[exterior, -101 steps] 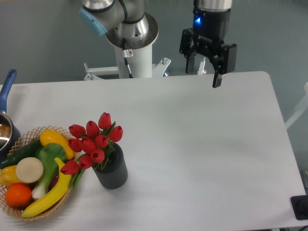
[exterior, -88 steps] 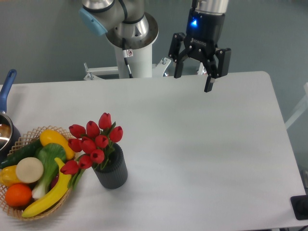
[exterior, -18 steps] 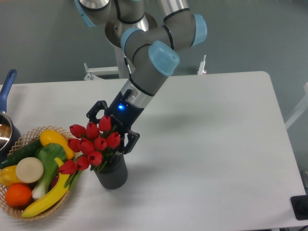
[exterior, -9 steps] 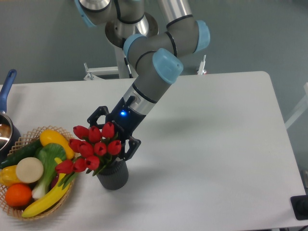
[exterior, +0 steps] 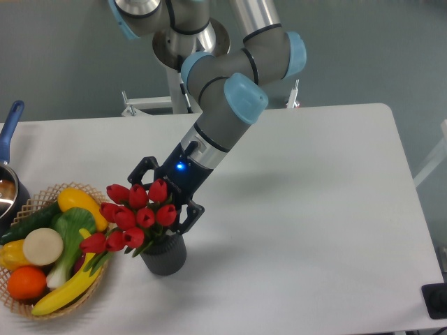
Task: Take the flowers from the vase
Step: 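Close the gripper on the bunch of tulip stems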
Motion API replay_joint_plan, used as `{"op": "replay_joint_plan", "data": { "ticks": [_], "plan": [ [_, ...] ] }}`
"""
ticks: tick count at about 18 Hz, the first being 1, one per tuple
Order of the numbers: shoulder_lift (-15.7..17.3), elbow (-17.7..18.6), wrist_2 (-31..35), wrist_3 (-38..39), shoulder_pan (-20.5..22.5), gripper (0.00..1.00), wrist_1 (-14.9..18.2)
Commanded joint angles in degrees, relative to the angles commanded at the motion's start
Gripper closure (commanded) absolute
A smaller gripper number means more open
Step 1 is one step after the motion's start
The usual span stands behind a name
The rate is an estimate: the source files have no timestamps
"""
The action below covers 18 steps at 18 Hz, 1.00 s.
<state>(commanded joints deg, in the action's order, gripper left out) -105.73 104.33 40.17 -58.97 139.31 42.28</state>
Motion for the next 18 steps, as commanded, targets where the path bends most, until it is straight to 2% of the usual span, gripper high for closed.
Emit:
{"op": "replay_joint_plan", "data": {
  "ticks": [6,18],
  "plan": [
    [0.0,0.1,-1.8,0.0,0.7,0.44,0.0],
    [0.6,0.2,-6.1,0.0,2.2,0.44,0.0]
  ]
}}
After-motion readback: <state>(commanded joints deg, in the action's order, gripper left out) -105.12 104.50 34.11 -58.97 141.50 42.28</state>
